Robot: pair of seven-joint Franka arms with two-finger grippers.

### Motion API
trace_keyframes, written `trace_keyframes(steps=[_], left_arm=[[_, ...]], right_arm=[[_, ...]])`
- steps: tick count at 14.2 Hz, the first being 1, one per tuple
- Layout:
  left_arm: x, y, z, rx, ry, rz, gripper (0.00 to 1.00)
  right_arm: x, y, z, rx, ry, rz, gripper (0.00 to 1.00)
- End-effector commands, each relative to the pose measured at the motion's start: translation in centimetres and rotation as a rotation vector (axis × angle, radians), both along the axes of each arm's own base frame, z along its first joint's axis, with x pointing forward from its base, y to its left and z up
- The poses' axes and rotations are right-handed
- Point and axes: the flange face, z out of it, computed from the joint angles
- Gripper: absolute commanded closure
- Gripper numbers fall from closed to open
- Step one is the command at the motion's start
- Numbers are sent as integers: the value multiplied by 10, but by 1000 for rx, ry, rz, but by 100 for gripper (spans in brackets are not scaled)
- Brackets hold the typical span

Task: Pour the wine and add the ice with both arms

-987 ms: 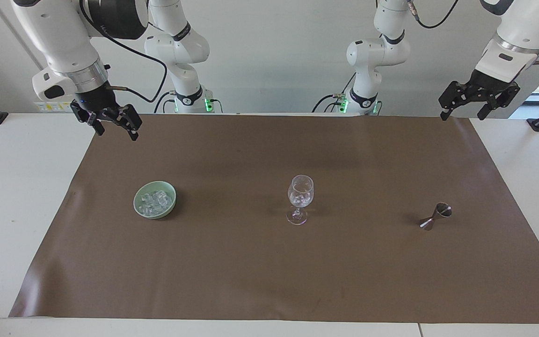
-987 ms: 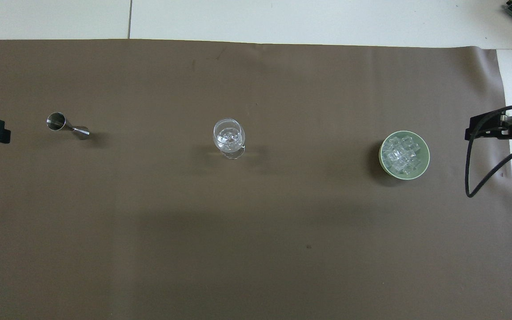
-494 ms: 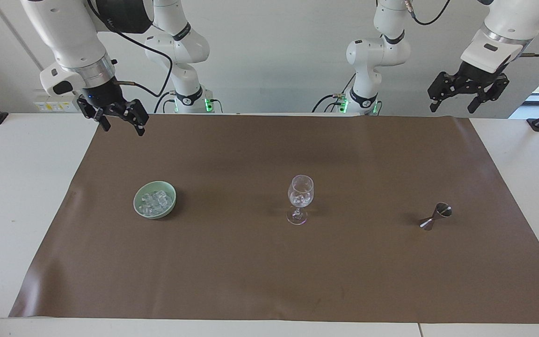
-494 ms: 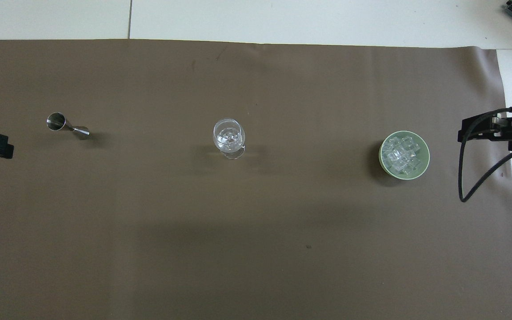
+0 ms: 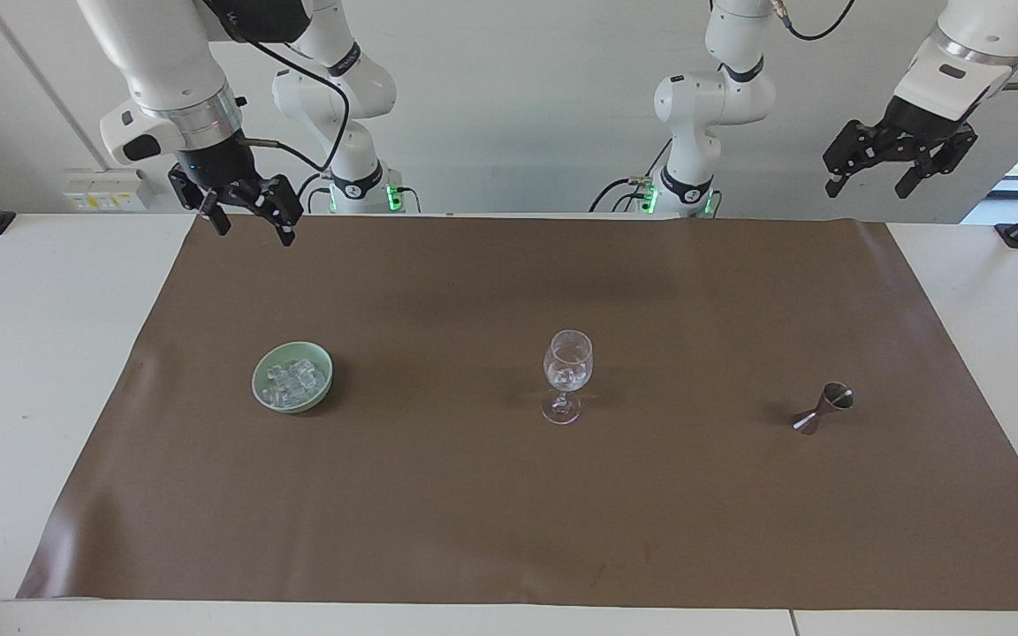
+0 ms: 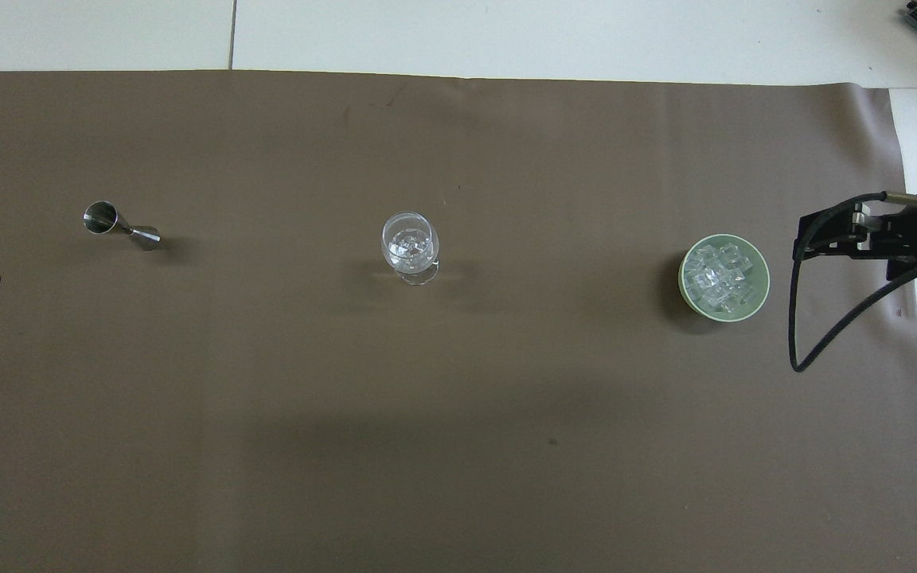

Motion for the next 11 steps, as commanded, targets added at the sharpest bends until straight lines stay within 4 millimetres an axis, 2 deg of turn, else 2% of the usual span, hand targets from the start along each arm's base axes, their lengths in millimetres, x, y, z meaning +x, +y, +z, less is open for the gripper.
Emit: trace_keyframes(steps=[1,5,7,11], left_arm=[[-9,4,-5,-16,7,-4,0],[-9,3,-11,-14,25,-6,0],[-9,1,-18,-14,37,-9,0],[-8,2,-18,-14,31,-9,0]], right_arm=[[-1,-2,1,21,10,-15,0],[-1,-12,0,21,11,-32,0],[-1,-12,0,21,11,-32,0],[-1,-12,0,21,11,-32,0]])
